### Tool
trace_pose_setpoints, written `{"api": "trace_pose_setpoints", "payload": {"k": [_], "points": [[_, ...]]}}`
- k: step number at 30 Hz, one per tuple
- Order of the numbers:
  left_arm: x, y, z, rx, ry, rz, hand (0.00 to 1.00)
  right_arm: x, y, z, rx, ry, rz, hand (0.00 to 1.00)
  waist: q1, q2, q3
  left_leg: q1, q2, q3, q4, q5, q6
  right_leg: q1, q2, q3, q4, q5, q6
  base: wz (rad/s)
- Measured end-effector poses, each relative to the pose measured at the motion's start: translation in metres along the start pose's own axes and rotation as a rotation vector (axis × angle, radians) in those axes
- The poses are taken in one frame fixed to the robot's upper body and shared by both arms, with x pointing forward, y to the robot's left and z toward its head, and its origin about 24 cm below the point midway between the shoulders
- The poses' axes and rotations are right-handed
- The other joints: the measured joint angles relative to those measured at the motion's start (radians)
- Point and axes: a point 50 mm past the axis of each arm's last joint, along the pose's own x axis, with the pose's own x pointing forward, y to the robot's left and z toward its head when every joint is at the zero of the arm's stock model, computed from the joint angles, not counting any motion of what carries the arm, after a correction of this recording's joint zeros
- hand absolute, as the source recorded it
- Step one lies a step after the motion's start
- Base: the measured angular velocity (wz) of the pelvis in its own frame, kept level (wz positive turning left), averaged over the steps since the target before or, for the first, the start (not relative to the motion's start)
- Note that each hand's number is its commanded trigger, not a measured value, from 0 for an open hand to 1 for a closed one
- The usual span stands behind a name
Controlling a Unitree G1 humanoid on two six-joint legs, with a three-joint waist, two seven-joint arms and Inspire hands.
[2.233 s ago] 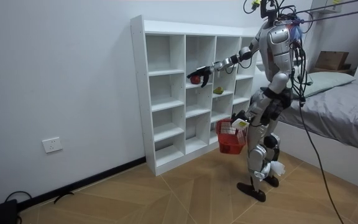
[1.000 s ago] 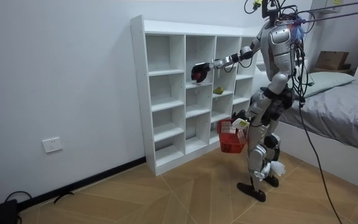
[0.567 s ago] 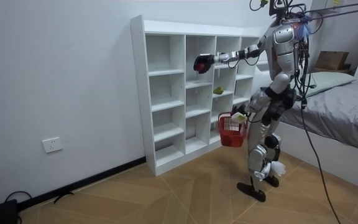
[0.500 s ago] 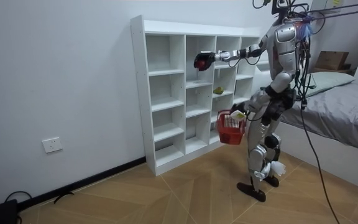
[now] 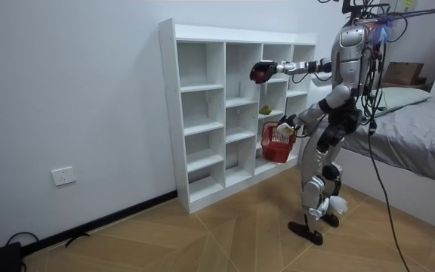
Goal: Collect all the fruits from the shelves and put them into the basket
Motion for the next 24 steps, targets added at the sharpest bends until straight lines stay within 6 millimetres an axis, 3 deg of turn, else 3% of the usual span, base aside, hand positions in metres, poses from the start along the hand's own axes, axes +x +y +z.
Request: {"api": "trace_pose_setpoints", "payload": {"k": [8, 17, 24], "points": [[0.007, -0.014, 0.010, 0.017, -0.031, -0.048, 1.00, -0.016, 0.015, -0.002, 0.097, 0.000, 0.051, 1.00, -0.044, 0.013, -0.0006, 0.020, 0.002, 0.002, -0.015, 0.003, -0.004, 0.011, 0.002, 0.008, -0.006, 0.000, 0.000, -0.01], [0.014, -0.029, 0.027, 0.016, -0.089, -0.096, 1.00, -0.039, 0.032, -0.023, 0.137, 0.078, 0.116, 1.00, -0.072, 0.047, -0.0060, 0.046, 0.002, 0.026, -0.038, 0.005, -0.003, 0.014, 0.000, 0.027, -0.005, -0.001, 0.001, -0.08], [0.021, -0.044, 0.038, 0.046, -0.117, -0.150, 1.00, -0.062, 0.050, -0.042, 0.229, 0.178, 0.174, 1.00, -0.091, 0.053, -0.0051, 0.074, 0.003, 0.033, -0.050, 0.004, -0.002, 0.035, 0.001, 0.037, -0.008, -0.002, 0.002, -0.03]]}}
